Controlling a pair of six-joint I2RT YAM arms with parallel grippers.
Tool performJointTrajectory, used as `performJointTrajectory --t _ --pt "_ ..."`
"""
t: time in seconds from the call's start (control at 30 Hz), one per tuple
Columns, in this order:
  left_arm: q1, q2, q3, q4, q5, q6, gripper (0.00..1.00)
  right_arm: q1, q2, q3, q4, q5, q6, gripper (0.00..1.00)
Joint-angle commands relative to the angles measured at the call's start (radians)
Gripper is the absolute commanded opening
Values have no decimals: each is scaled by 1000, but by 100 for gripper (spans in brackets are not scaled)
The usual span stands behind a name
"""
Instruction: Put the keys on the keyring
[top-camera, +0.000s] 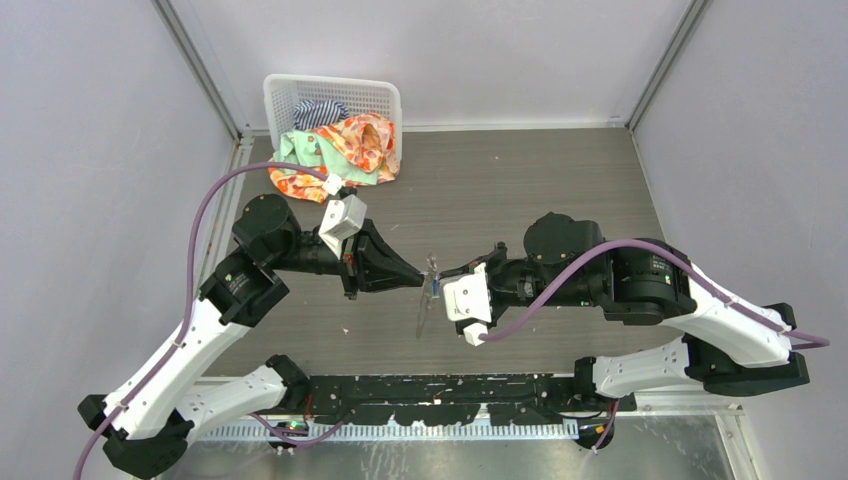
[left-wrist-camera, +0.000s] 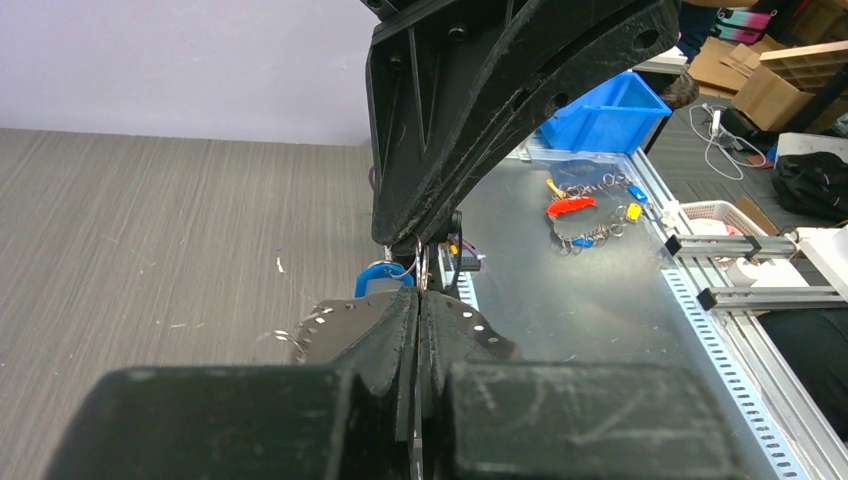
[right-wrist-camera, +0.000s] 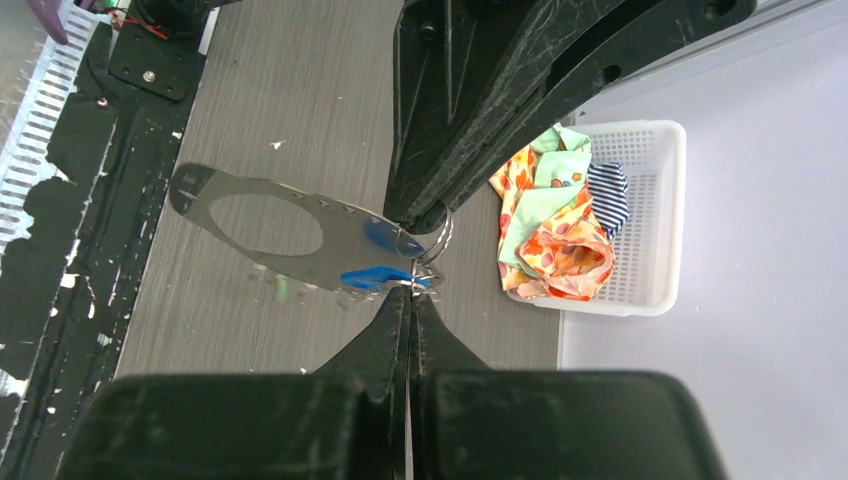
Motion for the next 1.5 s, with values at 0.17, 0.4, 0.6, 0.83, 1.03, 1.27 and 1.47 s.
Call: performJointTrajectory --t 0.17,0.4,0.6,0.83,1.03,1.27,1.47 --pt "1 -16 30 24 2 17 0 5 -25 21 66 4 20 1" --pt "1 -14 33 19 3 23 0 6 -34 14 83 4 23 1" --pt "1 -13 34 13 8 27 0 5 -37 17 91 -31 26 1" --pt "1 -11 36 11 17 33 0 5 -26 23 80 -42 26 1" --pt "1 -11 34 3 44 47 0 6 -18 22 87 -44 23 1" --pt "1 -7 40 -26 104 91 0 5 -3 25 101 -47 20 1" --pt "1 1 53 -32 121 103 0 5 23 54 60 -73 21 1"
